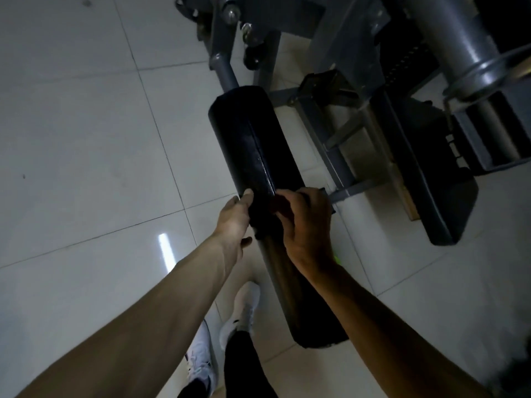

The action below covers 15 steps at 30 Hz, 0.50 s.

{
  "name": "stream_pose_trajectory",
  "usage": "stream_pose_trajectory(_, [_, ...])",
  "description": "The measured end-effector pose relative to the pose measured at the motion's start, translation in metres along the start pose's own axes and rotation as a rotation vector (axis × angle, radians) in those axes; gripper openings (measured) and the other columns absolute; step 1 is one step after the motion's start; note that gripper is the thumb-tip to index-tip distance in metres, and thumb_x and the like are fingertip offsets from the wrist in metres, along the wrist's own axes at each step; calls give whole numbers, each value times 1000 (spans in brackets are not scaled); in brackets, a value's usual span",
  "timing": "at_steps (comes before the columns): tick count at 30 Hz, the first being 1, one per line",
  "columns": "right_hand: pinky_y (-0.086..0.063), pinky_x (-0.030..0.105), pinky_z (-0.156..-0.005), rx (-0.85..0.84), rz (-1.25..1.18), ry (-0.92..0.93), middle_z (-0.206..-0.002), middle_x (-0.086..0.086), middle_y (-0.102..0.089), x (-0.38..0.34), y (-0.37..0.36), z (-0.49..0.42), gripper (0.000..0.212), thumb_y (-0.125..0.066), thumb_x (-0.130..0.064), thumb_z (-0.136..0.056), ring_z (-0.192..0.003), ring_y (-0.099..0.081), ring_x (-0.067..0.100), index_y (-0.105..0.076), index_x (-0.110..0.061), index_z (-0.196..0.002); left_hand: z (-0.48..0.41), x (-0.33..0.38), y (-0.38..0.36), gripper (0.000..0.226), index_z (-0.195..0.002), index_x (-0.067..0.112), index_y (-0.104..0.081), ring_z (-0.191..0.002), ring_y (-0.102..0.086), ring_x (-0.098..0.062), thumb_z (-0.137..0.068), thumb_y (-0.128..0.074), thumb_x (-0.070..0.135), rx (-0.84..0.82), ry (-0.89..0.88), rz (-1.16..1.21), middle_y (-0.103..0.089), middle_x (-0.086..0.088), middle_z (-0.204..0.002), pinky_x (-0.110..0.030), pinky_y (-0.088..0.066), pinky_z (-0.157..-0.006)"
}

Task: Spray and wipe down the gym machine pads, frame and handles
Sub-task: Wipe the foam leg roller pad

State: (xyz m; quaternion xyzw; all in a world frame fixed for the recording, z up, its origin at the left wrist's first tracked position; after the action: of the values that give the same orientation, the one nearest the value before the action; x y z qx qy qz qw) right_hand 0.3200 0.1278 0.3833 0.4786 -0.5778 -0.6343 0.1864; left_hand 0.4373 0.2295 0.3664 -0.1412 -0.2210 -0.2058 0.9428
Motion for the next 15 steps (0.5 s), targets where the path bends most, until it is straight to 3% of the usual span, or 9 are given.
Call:
stream_pose_trajectory(3, [-49, 40, -97, -4, 40, 61, -131, 10, -51, -15, -12, -58, 43, -57, -36, -94, -118, -51, 28, -62, -19, -133, -6, 13, -3, 37, -127, 28, -61, -111, -61, -20, -102, -53, 53, 0, 13, 36, -68, 4, -115, -50, -50, -103])
stream_pose_trajectory(7, [-42, 36, -99, 8, 5, 90, -137, 9, -52, -41, -29, -154, 40, -66, -25, -91, -124, -48, 29, -64, -23, -131, -12, 17, 3, 31, -120, 25, -66, -114, -63, -20, -101, -59, 48, -2, 49, 74, -71, 3, -115, -51, -53, -100])
stream_pose_trajectory(11, [-43, 44, -111, -37, -78, 66, -151, 6, -42, -60, -40, -229, 42, -70, -30, -95, -139, -41, 28, -60, -30, -136, -12, 16, 3, 30, -119, 27, -67, -116, -63, -21, -98, -63, 48, -15, 66, 92, -72, 2, -117, -54, -53, -102])
stream_pose_trajectory(13, [-46, 45, -110, -108, -119, 79, -160, 6, -33, -61, -42, -237, 43, -68, -38, -96, -144, -39, 30, -57, -30, -137, -12, 16, 4, 30, -119, 28, -67, -117, -63, -21, -97, -65, 48, -8, 64, 100, -71, 3, -118, -54, -52, -102])
stream_pose_trajectory(15, [-49, 43, -108, -160, -80, 135, -164, 6, -29, -55, -36, -222, 41, -70, -35, -95, -146, -39, 32, -58, -27, -133, -9, 14, 2, 31, -119, 29, -67, -118, -62, -21, -96, -66, 50, 7, 67, 108, -71, 3, -118, -53, -52, -103])
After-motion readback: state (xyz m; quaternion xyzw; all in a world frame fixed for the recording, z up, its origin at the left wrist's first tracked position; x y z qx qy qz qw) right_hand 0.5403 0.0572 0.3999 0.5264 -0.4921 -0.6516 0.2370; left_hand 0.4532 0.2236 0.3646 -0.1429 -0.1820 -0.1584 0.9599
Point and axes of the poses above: each hand's wrist, its own z-axis away from the middle knuckle, its own y-axis out of the back of the hand, x = y × z, the point moved 1 cm from there along -z, towards the middle knuckle
